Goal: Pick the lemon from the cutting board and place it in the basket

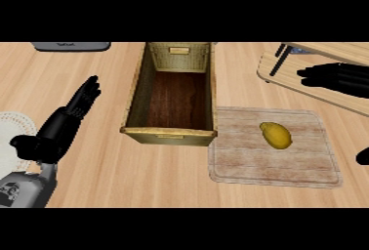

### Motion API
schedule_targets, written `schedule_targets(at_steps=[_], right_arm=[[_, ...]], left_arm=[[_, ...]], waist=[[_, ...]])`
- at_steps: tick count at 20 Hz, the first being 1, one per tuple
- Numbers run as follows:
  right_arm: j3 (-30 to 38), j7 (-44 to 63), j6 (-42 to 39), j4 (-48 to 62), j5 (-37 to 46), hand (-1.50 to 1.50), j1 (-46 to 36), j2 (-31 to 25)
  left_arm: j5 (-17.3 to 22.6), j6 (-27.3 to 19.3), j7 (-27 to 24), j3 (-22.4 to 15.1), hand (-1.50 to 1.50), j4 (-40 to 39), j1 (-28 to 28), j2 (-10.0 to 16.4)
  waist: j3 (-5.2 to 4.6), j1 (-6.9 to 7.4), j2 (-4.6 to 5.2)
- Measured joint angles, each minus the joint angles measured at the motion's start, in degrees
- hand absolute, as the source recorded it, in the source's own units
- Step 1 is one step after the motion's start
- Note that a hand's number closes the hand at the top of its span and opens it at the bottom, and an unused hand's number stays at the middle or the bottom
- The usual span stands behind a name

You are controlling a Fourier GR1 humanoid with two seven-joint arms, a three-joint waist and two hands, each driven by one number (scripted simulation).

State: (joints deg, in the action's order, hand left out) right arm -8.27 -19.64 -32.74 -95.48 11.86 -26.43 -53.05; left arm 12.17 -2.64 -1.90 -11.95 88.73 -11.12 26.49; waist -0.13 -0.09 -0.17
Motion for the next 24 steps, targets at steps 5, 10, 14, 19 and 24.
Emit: schedule_targets(at_steps=[5, 10, 14, 19, 24], right_arm=[[-0.06, -0.75, -8.41, 1.56, 0.53, -1.50, -2.18, -5.77], [1.50, -2.05, -9.61, 4.18, 1.05, -1.50, -2.40, -8.31], [1.59, -4.05, -8.76, 6.89, 2.53, -1.50, -2.95, -8.62], [1.17, -7.97, -5.28, 9.21, 4.95, -1.50, -0.01, -7.68], [-1.94, -8.56, -2.16, 13.18, 7.09, -1.50, -0.11, -1.36]], left_arm=[[-0.79, 0.32, 0.49, 0.22, 0.00, 0.58, 0.26, -0.75], [-1.28, 1.55, 1.86, 1.50, 0.00, 1.74, 0.18, -0.96], [-2.93, 1.54, 1.20, 1.45, 0.00, 0.54, 0.04, -2.72], [-3.51, 2.54, 1.11, 2.59, 0.00, 0.47, 0.05, -3.36], [-4.53, 3.35, 0.30, 2.98, 0.00, -1.04, -0.48, -4.38]], waist=[[0.07, 0.33, 0.13], [0.10, 0.41, 0.18], [0.13, 0.46, 0.26], [0.14, 0.39, 0.26], [0.15, 0.64, 0.36]])
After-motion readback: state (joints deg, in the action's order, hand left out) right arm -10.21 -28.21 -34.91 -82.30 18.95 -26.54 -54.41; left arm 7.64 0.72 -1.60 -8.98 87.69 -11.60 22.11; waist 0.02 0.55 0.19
